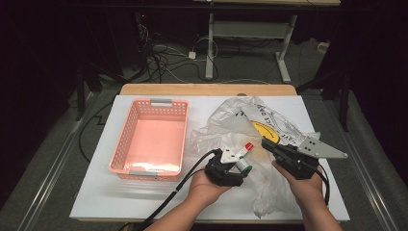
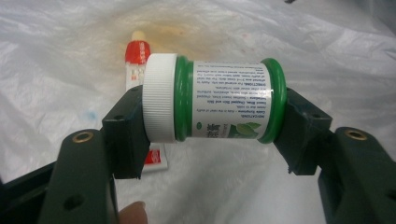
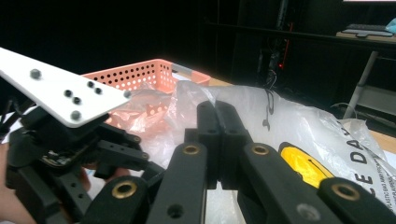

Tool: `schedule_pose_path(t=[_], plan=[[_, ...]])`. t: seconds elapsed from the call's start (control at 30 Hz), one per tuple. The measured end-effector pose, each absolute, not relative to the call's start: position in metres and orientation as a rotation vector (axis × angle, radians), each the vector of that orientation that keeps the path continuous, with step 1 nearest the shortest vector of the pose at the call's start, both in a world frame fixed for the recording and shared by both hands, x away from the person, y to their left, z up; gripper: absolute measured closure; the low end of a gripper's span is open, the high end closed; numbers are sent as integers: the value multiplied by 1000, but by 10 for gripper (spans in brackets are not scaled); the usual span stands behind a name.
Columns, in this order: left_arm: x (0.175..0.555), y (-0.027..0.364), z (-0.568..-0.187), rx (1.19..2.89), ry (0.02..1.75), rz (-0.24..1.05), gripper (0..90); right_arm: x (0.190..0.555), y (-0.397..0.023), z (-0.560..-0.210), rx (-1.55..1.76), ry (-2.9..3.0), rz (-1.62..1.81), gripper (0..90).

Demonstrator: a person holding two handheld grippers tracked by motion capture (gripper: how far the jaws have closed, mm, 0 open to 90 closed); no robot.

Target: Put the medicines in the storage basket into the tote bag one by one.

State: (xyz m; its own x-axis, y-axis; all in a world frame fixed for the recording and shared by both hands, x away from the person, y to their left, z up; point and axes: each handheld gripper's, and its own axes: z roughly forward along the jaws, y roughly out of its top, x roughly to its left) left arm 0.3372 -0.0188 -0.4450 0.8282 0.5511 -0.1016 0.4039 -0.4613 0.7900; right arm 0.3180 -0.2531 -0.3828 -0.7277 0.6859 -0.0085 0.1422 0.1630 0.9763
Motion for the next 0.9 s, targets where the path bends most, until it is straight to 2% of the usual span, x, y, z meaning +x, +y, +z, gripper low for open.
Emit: schedule_pose_path(t=[0.57, 0.9], plan=[[366, -68, -466, 2167, 708, 224, 344, 320, -257, -383, 799, 1982, 1601, 900], [375, -82, -473, 2191, 716, 235, 344, 320, -258, -383, 800, 1981, 1601, 900]])
